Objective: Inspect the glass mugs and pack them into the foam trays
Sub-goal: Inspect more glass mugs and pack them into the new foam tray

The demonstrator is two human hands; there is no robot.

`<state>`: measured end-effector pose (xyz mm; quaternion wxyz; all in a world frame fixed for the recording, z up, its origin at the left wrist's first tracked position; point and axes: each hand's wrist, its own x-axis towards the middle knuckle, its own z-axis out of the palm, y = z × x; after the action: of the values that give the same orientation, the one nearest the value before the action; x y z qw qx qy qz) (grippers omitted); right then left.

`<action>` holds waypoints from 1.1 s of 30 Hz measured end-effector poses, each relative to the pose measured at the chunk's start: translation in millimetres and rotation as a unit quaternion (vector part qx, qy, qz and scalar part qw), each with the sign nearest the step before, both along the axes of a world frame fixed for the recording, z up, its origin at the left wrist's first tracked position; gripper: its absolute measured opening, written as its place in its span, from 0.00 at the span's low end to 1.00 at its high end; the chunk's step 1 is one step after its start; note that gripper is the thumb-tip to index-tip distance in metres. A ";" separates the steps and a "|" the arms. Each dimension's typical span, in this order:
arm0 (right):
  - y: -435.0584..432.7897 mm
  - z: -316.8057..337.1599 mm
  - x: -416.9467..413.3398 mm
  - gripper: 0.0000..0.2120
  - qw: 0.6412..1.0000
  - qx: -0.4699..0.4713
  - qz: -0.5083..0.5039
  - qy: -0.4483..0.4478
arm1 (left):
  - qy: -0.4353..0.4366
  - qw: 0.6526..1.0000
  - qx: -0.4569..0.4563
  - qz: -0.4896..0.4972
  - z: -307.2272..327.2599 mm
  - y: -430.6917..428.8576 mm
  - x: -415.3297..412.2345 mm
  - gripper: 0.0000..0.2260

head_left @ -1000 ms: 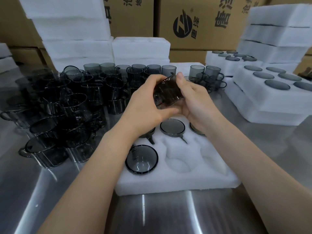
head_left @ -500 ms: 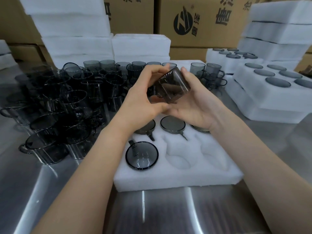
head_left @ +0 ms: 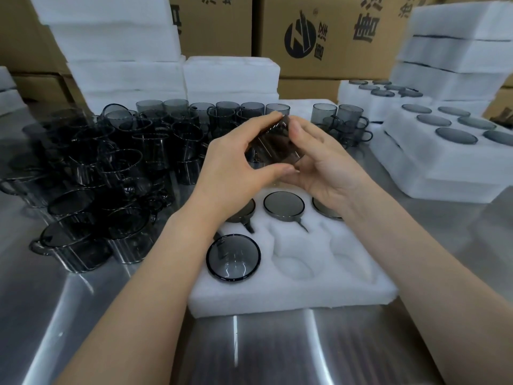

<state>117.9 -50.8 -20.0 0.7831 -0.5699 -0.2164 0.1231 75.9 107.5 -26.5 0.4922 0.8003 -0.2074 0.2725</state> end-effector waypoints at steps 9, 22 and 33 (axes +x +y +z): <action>-4.0 0.7 4.9 0.06 0.997 0.046 -0.055 0.017 | 0.030 0.998 -0.011 -0.063 -3.6 2.1 -1.6 0.31; -0.2 4.6 -4.9 0.21 0.998 0.040 0.010 0.045 | 0.018 0.997 -0.070 0.000 -2.9 4.3 -0.8 0.35; 1.0 4.0 -4.8 0.12 0.997 -0.037 -0.058 -0.014 | 0.028 0.988 -0.138 0.056 -0.6 2.9 -0.7 0.17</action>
<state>113.0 -49.7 -16.0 0.7639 -0.6121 -0.1893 0.0769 75.2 110.4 -27.2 0.5879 0.7422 -0.1090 0.3027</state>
